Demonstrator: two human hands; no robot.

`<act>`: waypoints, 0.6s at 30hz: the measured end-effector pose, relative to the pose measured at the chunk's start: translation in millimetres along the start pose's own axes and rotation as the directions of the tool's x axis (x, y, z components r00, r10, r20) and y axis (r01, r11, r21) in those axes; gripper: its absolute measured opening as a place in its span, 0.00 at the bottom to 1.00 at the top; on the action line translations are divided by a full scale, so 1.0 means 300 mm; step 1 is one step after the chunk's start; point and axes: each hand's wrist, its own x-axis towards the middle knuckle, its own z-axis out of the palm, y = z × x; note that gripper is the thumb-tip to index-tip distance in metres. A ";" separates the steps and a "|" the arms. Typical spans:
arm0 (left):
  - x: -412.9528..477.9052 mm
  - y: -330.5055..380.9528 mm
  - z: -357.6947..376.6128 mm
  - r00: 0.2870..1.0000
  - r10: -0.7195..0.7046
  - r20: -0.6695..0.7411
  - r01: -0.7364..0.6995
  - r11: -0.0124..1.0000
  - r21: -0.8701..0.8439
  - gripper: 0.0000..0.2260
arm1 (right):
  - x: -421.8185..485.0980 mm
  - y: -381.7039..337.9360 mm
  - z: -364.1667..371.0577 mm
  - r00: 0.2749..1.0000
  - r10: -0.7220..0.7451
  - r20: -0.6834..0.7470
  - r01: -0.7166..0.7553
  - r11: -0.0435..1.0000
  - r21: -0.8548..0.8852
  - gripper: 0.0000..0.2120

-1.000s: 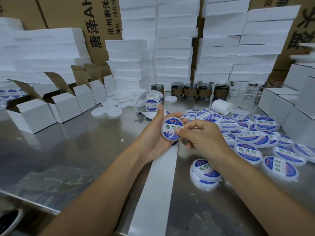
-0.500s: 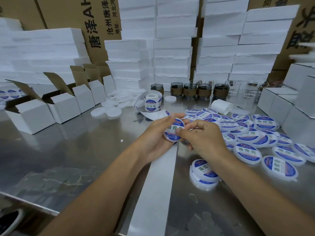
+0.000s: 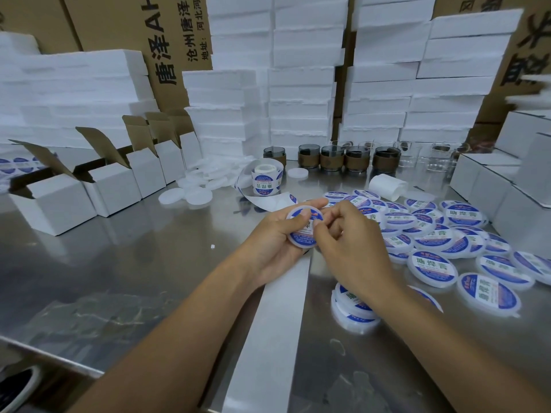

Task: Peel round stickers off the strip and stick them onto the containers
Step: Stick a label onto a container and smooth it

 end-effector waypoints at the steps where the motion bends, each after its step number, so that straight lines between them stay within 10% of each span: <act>1: 0.001 0.000 -0.002 1.000 -0.001 -0.004 0.001 1.000 -0.004 0.12 | -0.003 0.006 0.001 0.998 -0.044 0.034 0.047 0.995 -0.093 0.07; 4: 0.006 -0.002 -0.008 1.000 0.004 -0.009 -0.004 1.000 -0.018 0.11 | -0.004 0.016 -0.003 0.998 -0.031 0.060 0.041 0.984 -0.176 0.11; 11: 0.002 -0.002 -0.011 1.000 0.016 -0.017 -0.015 0.999 0.033 0.12 | 0.023 -0.006 -0.026 0.959 0.251 0.127 -0.281 0.894 0.348 0.07; 18: -0.003 -0.019 -0.007 0.986 0.084 -0.142 -0.031 0.941 0.336 0.09 | 0.024 0.006 -0.023 0.985 0.155 0.081 -0.171 0.952 0.253 0.09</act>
